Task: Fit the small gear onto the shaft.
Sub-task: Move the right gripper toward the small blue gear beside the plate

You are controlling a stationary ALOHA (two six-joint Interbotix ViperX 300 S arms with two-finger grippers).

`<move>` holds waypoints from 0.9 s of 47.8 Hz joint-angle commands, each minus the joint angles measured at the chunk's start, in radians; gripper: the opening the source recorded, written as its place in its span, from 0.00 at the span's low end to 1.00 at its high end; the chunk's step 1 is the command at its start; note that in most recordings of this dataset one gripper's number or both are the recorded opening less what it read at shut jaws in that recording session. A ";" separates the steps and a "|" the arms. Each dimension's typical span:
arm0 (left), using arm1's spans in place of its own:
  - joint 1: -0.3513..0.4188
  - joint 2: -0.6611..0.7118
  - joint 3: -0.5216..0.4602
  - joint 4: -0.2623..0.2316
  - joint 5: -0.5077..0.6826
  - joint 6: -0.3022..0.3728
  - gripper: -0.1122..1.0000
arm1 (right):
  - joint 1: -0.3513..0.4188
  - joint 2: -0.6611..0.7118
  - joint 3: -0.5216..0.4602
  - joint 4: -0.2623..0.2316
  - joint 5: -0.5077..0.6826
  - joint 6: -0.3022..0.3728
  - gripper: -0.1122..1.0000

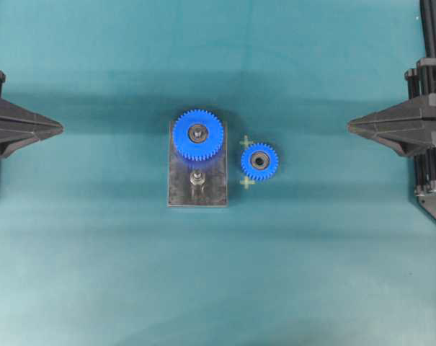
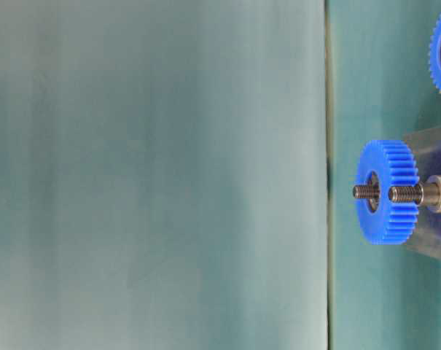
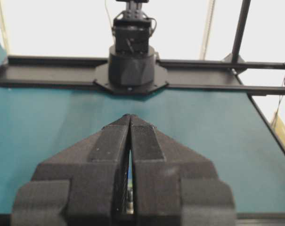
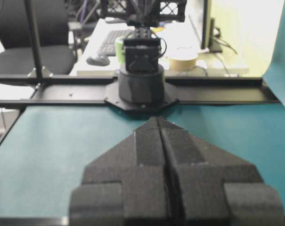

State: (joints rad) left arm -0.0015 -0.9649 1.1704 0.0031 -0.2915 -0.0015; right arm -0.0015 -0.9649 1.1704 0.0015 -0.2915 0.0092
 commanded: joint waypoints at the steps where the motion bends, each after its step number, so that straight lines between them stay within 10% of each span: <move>1: -0.006 0.008 -0.023 0.011 -0.005 -0.023 0.10 | 0.015 0.005 -0.005 0.014 0.000 0.006 0.11; 9: -0.006 0.051 -0.049 0.011 0.032 -0.037 0.10 | 0.012 -0.006 -0.015 0.115 0.164 0.061 0.11; 27: -0.005 0.305 -0.153 0.011 0.175 -0.032 0.10 | -0.106 0.115 -0.143 0.115 0.647 0.138 0.11; 43: -0.005 0.407 -0.199 0.011 0.291 -0.031 0.10 | -0.176 0.362 -0.267 0.115 0.785 0.140 0.11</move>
State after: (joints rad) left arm -0.0046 -0.5676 1.0017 0.0107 -0.0199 -0.0337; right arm -0.1611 -0.6596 0.9603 0.1135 0.4755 0.1396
